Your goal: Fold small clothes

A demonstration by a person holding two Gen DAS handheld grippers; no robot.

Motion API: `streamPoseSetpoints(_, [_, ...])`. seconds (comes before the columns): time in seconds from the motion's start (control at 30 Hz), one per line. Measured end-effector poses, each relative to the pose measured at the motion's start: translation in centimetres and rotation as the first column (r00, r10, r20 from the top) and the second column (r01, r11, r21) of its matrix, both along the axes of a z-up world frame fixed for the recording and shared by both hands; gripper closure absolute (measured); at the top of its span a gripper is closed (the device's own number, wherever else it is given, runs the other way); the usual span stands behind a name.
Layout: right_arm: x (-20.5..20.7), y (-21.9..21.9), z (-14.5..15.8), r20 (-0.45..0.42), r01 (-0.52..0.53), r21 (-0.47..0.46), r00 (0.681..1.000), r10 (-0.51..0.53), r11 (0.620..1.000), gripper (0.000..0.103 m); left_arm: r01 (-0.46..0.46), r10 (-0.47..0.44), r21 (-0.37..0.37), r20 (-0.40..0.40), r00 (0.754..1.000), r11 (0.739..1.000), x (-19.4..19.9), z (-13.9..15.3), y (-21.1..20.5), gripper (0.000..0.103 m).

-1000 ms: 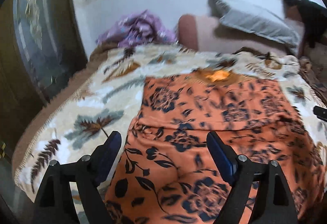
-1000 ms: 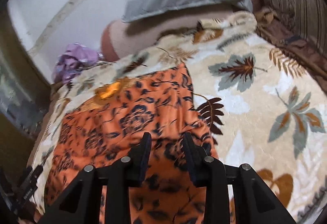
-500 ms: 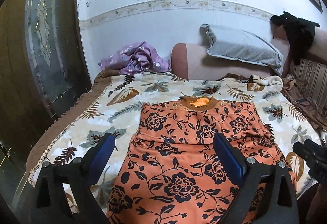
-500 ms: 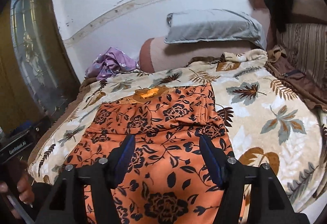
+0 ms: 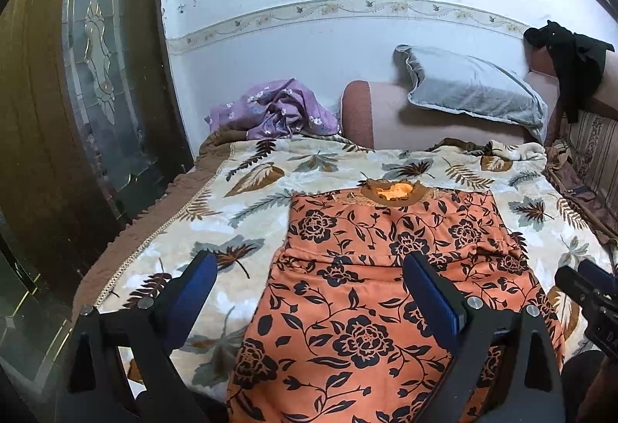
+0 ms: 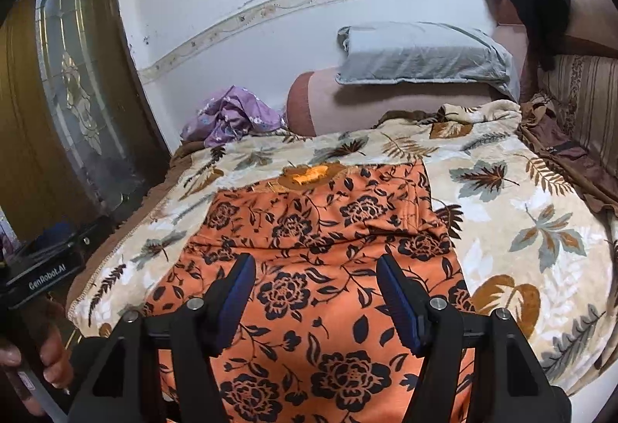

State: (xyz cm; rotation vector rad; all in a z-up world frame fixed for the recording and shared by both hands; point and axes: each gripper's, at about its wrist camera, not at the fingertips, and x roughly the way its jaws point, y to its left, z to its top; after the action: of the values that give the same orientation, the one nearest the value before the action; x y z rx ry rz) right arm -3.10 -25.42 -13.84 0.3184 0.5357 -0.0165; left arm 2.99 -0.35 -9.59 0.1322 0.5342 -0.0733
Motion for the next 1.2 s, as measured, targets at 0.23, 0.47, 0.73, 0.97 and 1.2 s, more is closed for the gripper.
streamPoseSetpoints(0.23, [-3.0, -1.6, 5.9, 0.126, 0.035, -0.016, 0.992, -0.032, 0.999, 0.034, 0.029, -0.032, 0.026, 0.121, 0.992, 0.999, -3.2, 6.7, 0.2, 0.006])
streamPoseSetpoints(0.47, [-9.6, -4.3, 14.4, 0.321, 0.093, -0.031, 0.944, -0.079, 0.995, 0.034, 0.009, -0.008, -0.001, 0.32, 0.948, 1.0, -9.2, 17.6, 4.2, 0.0])
streamPoseSetpoints(0.73, [-10.8, -5.3, 12.7, 0.232, 0.084, -0.003, 0.969, -0.081, 0.996, 0.031, -0.02, 0.002, 0.064, 0.274, 0.962, 0.998, -9.2, 15.5, 6.6, 0.0])
streamPoseSetpoints(0.97, [-9.8, -5.2, 7.5, 0.041, 0.063, -0.018, 0.997, -0.062, 0.998, 0.031, 0.003, 0.01, 0.105, -0.12, 0.993, 0.994, -4.5, 4.1, 8.9, 0.0])
streamPoseSetpoints(1.2, [-6.4, -6.1, 2.6, -0.115, 0.07, 0.032, 0.991, -0.065, 0.997, 0.031, -0.1, 0.134, 0.137, -0.271, 0.953, 0.985, -1.3, -3.7, 12.4, 0.0])
